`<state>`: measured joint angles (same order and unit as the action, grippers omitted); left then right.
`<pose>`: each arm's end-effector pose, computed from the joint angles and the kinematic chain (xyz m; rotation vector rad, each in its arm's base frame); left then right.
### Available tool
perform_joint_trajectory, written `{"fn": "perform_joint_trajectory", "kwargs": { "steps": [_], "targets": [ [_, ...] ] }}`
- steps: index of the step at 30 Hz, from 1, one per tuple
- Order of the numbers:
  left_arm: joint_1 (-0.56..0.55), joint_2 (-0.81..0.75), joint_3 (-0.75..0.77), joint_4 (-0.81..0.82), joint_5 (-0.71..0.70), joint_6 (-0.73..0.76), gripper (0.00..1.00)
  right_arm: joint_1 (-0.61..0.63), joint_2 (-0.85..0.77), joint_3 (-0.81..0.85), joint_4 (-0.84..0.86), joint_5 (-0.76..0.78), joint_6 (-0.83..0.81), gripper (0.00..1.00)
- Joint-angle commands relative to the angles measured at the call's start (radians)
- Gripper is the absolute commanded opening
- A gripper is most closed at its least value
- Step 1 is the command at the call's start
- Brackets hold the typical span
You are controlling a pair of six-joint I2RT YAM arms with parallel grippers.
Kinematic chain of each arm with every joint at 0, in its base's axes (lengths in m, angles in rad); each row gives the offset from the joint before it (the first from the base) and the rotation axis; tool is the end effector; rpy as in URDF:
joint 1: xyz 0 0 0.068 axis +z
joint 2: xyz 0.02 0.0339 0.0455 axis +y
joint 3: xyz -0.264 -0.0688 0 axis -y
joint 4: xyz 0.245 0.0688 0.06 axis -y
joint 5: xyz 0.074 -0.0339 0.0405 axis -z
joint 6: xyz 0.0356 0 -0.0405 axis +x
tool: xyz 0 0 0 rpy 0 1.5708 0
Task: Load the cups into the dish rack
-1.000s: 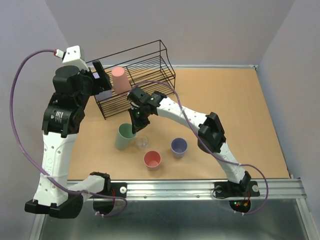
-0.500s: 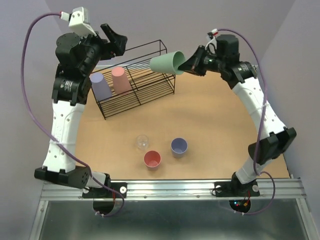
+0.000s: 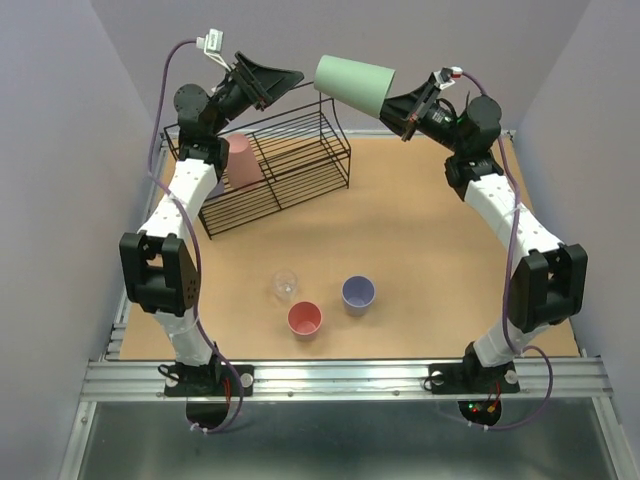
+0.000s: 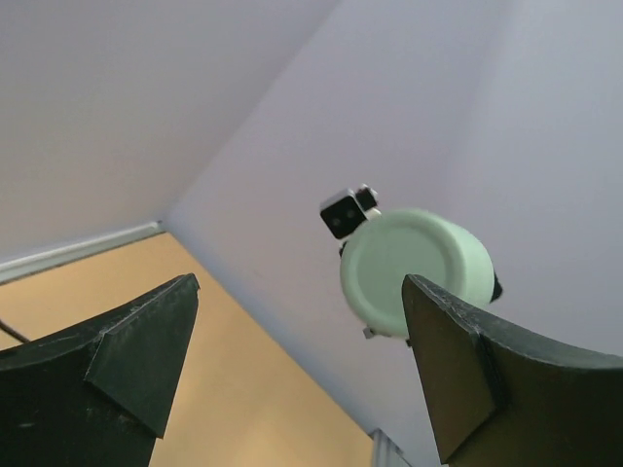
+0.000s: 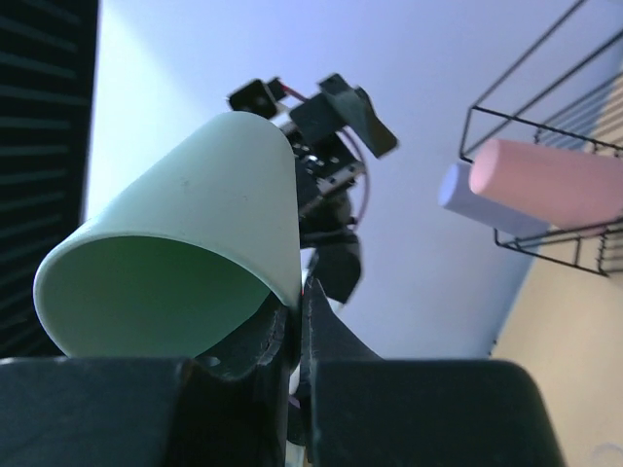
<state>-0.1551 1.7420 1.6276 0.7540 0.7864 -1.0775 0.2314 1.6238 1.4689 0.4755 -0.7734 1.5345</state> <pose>0.3861 -0.0859 0.4645 0.2860 1.2272 -1.4468 0.3639 0.1113 0.4300 0.2262 1.6311 1.9062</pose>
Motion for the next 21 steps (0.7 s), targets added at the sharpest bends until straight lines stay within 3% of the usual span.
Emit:
{"fn": "perform_joint_trajectory", "kwargs": {
  "steps": [1, 6, 9, 18, 21],
  "targets": [
    [0.002, -0.032, 0.012, 0.362, 0.114, -0.182, 0.97, 0.003, -0.009, 0.03, 0.279, -0.046, 0.128, 0.0],
    [0.002, 0.025, -0.009, 0.698, 0.117, -0.425, 0.98, 0.002, 0.022, 0.041, 0.298, -0.04, 0.141, 0.0],
    [-0.001, 0.065, 0.003, 0.794, 0.106, -0.515, 0.99, 0.002, 0.05, 0.063, 0.314, -0.043, 0.154, 0.0],
    [-0.049, 0.067, 0.064, 0.527, 0.145, -0.309, 0.99, 0.003, 0.12, 0.093, 0.38, -0.05, 0.191, 0.0],
    [-0.061, 0.079, 0.084, 0.528, 0.139, -0.308, 0.99, 0.003, 0.133, 0.084, 0.384, -0.063, 0.191, 0.0]
  ]
}}
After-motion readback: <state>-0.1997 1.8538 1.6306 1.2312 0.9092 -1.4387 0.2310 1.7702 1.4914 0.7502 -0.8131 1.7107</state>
